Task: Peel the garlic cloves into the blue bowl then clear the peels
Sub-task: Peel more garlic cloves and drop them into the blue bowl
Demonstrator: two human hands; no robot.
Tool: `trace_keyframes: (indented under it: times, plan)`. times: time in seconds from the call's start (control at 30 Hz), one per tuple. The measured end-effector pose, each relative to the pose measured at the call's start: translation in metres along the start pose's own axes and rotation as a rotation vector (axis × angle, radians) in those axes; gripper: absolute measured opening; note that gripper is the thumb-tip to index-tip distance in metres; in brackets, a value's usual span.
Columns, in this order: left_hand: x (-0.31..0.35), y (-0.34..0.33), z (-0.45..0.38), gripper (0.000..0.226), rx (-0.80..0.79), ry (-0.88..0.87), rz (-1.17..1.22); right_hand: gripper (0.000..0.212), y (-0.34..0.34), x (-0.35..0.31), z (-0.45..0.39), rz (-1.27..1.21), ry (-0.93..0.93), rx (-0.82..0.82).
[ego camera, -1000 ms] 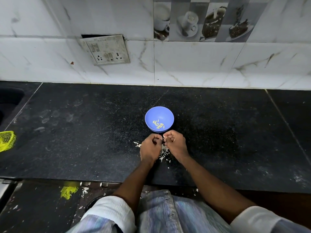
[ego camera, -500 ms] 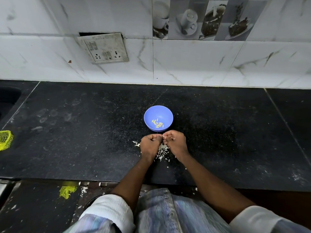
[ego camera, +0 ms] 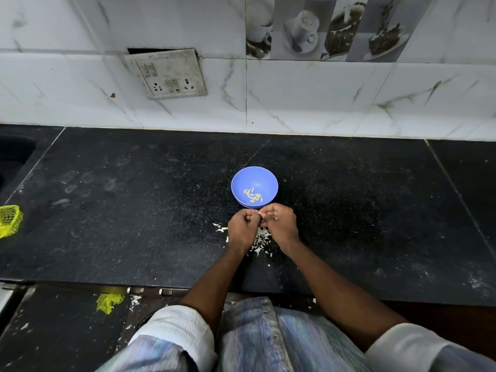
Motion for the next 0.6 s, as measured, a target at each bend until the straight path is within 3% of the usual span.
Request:
trace_keyframes:
  times: [0.27,0.6]
  plan:
    - [-0.003,0.002,-0.001,0.01,-0.035,-0.024,-0.071,0.015,-0.009,0.004,-0.001,-0.103,-0.049,-0.06]
    - [-0.003,-0.001,0.003,0.008,-0.062,-0.009,-0.077,0.005,-0.015,0.019,0.002,-0.315,-0.238,-0.053]
Point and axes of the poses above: each hand's wrist, its own z-axis away from the middle knuckle, its own y-axis out of the back of the hand, x = y × z, the point moved 8 cm from there along -z, towards the middle knuckle, and after that the axes turned 10 degrees about z, right-handed, at the moved point
